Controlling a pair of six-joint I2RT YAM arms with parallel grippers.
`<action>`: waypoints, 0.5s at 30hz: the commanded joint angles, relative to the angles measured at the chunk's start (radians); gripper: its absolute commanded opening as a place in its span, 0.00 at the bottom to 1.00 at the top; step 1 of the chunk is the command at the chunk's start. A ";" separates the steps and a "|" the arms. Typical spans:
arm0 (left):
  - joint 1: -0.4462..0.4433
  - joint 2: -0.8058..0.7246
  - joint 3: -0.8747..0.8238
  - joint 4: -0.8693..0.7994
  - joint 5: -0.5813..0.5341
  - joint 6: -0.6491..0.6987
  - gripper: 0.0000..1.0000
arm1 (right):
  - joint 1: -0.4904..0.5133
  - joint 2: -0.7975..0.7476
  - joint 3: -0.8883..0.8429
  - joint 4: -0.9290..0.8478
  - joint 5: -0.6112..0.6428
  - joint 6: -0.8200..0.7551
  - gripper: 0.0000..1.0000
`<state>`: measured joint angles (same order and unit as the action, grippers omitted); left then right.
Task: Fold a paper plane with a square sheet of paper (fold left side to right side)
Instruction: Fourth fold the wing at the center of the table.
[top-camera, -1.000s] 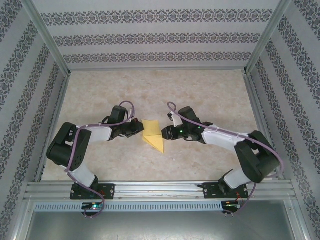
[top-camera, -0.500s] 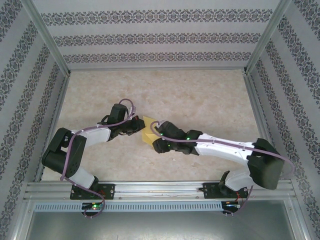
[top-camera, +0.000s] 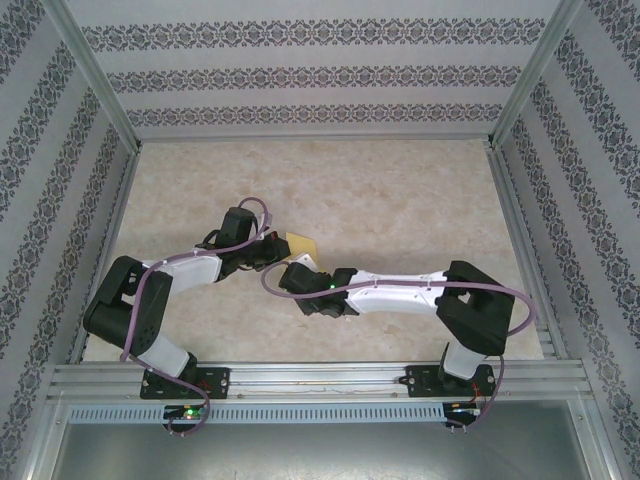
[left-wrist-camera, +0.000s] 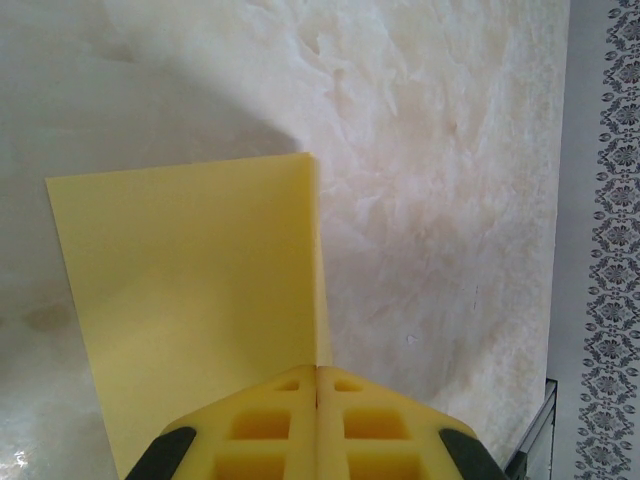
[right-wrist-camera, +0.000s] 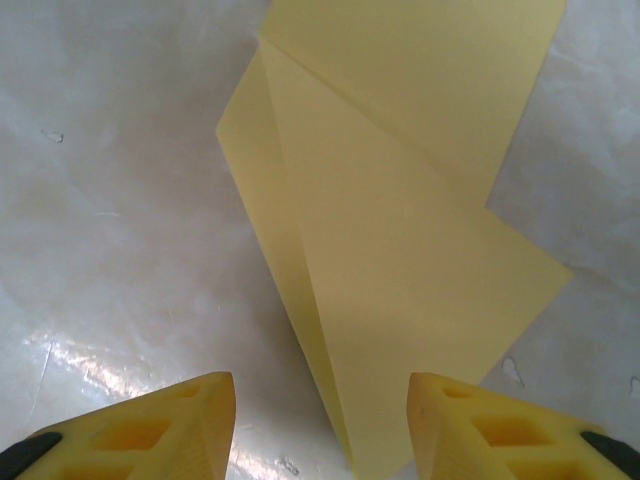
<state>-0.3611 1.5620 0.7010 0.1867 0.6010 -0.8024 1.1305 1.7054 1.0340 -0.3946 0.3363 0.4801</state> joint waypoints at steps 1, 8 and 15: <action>-0.014 -0.018 0.024 -0.012 -0.007 -0.014 0.04 | 0.015 0.033 0.032 -0.022 0.070 -0.011 0.47; -0.015 -0.014 0.025 -0.007 -0.003 -0.015 0.04 | 0.015 0.087 0.053 -0.018 0.098 -0.018 0.45; -0.016 -0.015 0.025 -0.010 -0.003 -0.014 0.04 | 0.016 0.121 0.066 -0.018 0.110 -0.021 0.43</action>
<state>-0.3611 1.5620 0.7010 0.1871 0.6006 -0.8097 1.1305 1.8099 1.0725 -0.3939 0.4080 0.4671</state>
